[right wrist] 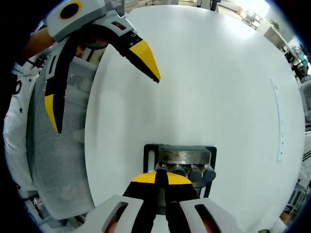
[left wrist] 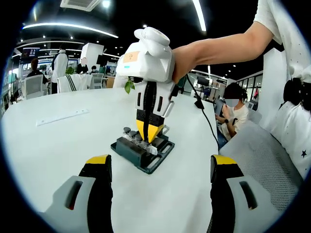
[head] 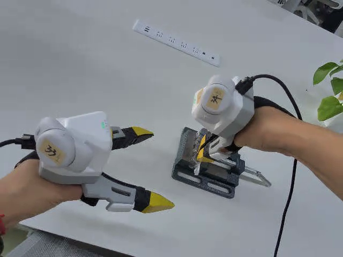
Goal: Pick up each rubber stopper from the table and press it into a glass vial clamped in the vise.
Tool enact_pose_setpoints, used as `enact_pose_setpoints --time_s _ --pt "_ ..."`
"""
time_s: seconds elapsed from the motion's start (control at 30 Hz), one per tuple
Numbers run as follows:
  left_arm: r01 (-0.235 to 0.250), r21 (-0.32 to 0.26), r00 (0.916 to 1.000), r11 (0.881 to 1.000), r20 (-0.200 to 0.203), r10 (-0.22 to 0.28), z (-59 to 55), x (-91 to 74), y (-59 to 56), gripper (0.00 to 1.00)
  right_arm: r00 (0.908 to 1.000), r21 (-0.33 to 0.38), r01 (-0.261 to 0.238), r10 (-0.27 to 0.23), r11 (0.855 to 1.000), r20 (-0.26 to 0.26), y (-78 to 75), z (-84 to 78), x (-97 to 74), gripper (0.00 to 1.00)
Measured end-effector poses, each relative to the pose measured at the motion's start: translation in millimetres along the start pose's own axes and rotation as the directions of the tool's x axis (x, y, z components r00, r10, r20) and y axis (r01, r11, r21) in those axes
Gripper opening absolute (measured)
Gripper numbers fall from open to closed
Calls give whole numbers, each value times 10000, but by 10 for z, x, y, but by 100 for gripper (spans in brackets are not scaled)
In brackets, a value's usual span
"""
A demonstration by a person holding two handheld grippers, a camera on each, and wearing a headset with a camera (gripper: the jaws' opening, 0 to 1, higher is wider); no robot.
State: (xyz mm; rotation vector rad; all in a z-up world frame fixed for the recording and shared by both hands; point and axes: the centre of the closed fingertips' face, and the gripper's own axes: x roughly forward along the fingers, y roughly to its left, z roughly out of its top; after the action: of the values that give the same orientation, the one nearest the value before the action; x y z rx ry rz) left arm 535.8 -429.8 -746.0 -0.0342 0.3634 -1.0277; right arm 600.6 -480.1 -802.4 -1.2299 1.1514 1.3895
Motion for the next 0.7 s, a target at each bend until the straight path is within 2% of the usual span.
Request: enact_pose_setpoints --time_s 0.03,0.1,0.33,0.5,0.7 --pt "27 74 9999 10000 -116 -26 -16 -6 -6 82 10000 -148 4 -4 9999 -21 -6 10 2 1" --pt "36 145 9998 9999 -219 -33 -20 -27 -16 82 10000 209 9 -9 9998 32 -26 4 -1 2" --pt "-130 285 9992 9995 -377 141 0 -90 -18 82 9993 447 102 -119 9989 360 -1 -10 -18 1" --pt "-124 425 9985 9990 -534 147 20 -108 -70 82 9987 323 230 -244 9992 444 -2 -15 -24 1" --pt "-240 518 9971 9984 -711 276 0 -126 -61 83 9947 567 390 -442 9976 930 -18 -23 -35 0"
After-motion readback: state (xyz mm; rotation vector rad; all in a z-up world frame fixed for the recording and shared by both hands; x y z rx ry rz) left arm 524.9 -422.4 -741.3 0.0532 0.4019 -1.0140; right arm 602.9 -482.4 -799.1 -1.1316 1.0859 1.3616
